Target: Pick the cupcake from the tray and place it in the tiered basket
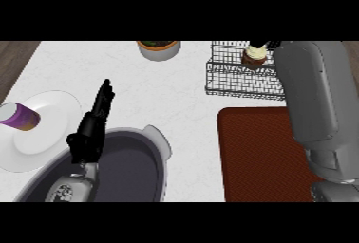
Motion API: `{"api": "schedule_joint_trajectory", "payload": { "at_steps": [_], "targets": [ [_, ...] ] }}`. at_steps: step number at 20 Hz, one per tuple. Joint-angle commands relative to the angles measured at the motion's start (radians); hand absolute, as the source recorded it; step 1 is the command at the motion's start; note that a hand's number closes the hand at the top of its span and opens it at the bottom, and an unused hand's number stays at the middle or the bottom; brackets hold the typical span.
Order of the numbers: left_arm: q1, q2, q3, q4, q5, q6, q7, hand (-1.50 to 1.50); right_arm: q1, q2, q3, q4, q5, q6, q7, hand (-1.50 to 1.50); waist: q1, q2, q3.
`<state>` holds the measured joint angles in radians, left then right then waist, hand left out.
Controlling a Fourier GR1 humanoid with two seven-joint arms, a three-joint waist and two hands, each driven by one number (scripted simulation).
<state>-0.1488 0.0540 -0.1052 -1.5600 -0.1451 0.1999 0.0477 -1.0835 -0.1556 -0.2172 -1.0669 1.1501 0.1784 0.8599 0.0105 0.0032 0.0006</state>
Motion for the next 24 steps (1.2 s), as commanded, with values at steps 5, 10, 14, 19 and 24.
{"api": "schedule_joint_trajectory", "payload": {
  "at_steps": [5, 10, 14, 19, 24],
  "targets": [
    [-0.027, -0.026, -0.001, 0.005, -0.006, 0.017, 0.028, 0.00, 0.052, 0.011, -0.103, -0.100, -0.103, -0.215, -0.056, -1.50, -0.012, -0.003, 0.000],
    [-0.005, 0.008, 0.030, 0.026, 0.004, -0.003, -0.009, 0.00, 0.123, -0.028, -0.157, -0.284, -0.112, -0.228, 0.052, -1.50, -0.028, -0.010, 0.000],
    [0.050, 0.014, 0.045, 0.027, 0.030, -0.019, -0.064, 0.00, 0.227, -0.070, -0.248, -0.421, -0.180, -0.220, 0.078, -1.50, -0.039, -0.013, 0.000],
    [0.072, 0.034, 0.048, -0.044, 0.029, -0.025, -0.007, 0.00, 0.421, -0.065, -0.354, -0.733, -0.342, -0.132, 0.080, -1.50, -0.056, -0.024, 0.001],
    [0.052, 0.028, 0.051, -0.022, 0.012, -0.007, 0.002, 0.00, 0.708, -0.062, -0.490, -1.001, -0.568, 0.003, -0.009, -1.50, -0.067, -0.018, 0.001]
  ]
}}
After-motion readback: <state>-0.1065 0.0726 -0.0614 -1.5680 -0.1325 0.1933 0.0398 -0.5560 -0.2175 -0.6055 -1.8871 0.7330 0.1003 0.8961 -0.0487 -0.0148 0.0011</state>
